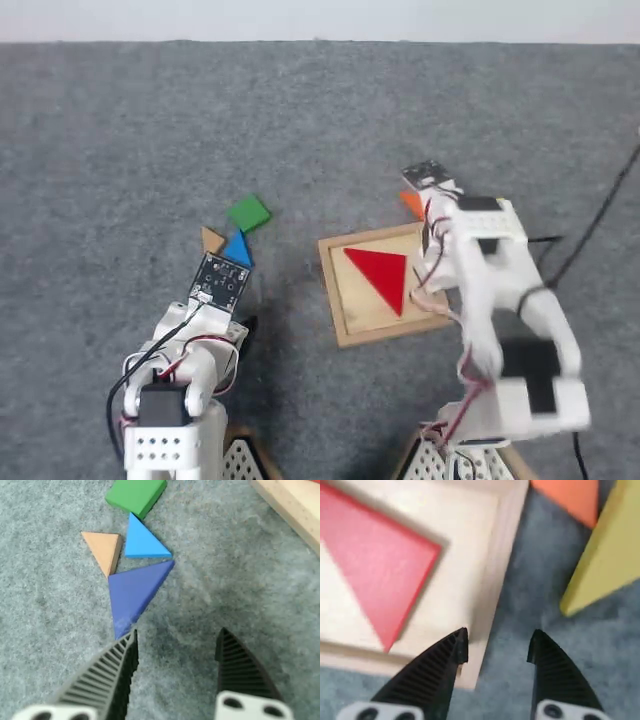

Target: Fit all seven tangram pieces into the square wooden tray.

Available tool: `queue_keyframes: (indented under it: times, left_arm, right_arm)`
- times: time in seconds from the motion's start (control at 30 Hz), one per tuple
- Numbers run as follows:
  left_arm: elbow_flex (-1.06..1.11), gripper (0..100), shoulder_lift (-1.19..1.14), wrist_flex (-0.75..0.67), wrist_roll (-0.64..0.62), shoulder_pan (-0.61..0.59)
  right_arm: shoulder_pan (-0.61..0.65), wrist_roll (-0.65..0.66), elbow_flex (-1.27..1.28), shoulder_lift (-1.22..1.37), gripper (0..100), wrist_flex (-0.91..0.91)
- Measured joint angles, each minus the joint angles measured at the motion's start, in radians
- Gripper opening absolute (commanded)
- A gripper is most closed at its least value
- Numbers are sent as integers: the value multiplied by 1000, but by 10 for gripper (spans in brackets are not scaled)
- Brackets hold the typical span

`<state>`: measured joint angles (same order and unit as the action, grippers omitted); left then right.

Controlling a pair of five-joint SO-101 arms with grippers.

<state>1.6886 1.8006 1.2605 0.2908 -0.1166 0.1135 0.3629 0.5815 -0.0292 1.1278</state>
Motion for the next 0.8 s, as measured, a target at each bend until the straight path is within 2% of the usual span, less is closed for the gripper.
queue_keyframes:
  times: [0.1,0.23,0.53,0.8]
  left_arm:
    - [0,245,0,0,0,0]
    - [0,245,0,0,0,0]
    - [0,245,0,0,0,0]
    - [0,245,0,0,0,0]
  right_arm:
    - [3,-3,63,-127,206,-29]
    - [44,-66,63,-164,206,-46]
    - [195,-143,-9,46,206,-55]
    - [325,-186,-32,58,206,-57]
